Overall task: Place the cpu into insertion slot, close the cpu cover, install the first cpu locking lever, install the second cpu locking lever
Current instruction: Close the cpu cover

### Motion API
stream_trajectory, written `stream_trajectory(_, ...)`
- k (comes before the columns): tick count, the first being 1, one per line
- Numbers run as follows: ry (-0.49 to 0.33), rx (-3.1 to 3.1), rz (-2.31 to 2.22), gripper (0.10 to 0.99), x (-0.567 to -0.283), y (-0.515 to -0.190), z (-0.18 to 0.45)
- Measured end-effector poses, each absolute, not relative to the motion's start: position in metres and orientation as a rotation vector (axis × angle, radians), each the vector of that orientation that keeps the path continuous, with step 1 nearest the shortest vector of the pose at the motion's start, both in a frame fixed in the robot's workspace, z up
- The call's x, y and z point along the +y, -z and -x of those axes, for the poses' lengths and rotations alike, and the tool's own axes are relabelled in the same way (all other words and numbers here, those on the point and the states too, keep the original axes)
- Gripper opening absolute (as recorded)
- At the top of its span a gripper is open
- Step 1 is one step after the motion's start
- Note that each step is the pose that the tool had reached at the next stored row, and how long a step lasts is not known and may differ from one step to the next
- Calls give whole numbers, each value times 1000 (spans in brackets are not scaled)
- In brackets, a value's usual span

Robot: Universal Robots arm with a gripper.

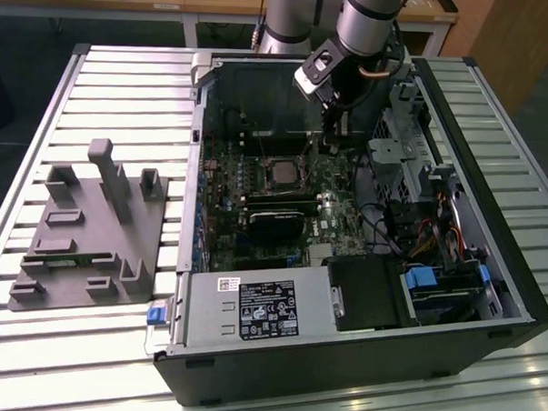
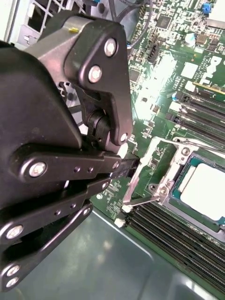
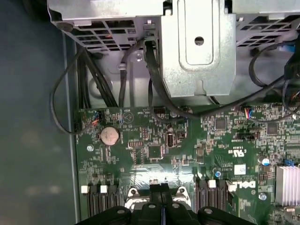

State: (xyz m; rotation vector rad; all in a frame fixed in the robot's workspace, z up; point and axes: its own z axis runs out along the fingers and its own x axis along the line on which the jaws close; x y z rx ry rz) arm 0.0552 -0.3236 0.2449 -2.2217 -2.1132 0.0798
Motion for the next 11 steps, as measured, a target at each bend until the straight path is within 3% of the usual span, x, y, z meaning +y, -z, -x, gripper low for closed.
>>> stream_trajectory(11, -65, -2122, 2227, 106, -324, -244, -27)
